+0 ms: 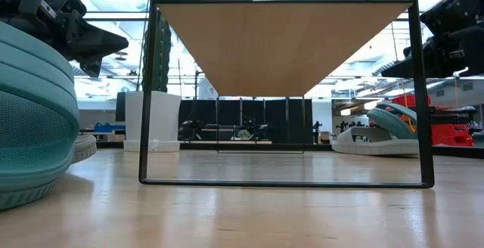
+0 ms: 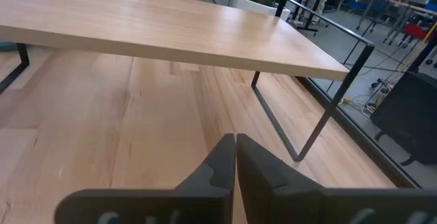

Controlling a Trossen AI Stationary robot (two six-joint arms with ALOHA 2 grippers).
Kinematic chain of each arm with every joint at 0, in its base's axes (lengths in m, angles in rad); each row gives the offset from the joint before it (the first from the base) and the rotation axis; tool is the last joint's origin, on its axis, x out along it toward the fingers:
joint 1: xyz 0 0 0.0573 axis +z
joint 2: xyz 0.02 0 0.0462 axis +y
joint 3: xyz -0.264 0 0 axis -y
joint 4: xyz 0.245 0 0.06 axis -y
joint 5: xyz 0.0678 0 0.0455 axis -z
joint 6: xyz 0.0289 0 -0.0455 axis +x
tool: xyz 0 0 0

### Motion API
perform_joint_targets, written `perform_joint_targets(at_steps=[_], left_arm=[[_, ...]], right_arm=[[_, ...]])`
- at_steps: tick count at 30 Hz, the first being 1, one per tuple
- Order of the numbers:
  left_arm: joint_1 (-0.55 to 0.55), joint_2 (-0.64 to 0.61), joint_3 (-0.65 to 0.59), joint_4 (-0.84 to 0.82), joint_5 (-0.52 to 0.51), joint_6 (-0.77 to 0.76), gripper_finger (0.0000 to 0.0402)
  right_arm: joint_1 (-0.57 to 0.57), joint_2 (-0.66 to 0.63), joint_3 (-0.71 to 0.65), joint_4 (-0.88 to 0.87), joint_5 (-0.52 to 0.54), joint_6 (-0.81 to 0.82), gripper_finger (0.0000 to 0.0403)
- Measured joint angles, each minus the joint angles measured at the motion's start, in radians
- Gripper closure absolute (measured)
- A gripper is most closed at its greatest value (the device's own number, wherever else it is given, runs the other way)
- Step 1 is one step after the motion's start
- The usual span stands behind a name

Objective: Pick and place slides into the shelf
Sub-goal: Put the right blue slipper on the shelf

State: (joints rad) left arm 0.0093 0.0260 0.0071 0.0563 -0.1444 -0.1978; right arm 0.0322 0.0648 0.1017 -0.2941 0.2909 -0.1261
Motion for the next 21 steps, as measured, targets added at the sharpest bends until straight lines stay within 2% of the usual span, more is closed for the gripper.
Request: perform_joint_targets(at_steps=[7,21], left_arm=[[0.000,0.000,0.000,0.000,0.000,0.000,0.0374],[0.000,0.000,0.000,0.000,0.000,0.000,0.0365]], right_arm=[[0.000,0.000,0.000,0.000,0.000,0.000,0.0380],[0.000,0.000,0.000,0.000,0.000,0.000,0.0380]])
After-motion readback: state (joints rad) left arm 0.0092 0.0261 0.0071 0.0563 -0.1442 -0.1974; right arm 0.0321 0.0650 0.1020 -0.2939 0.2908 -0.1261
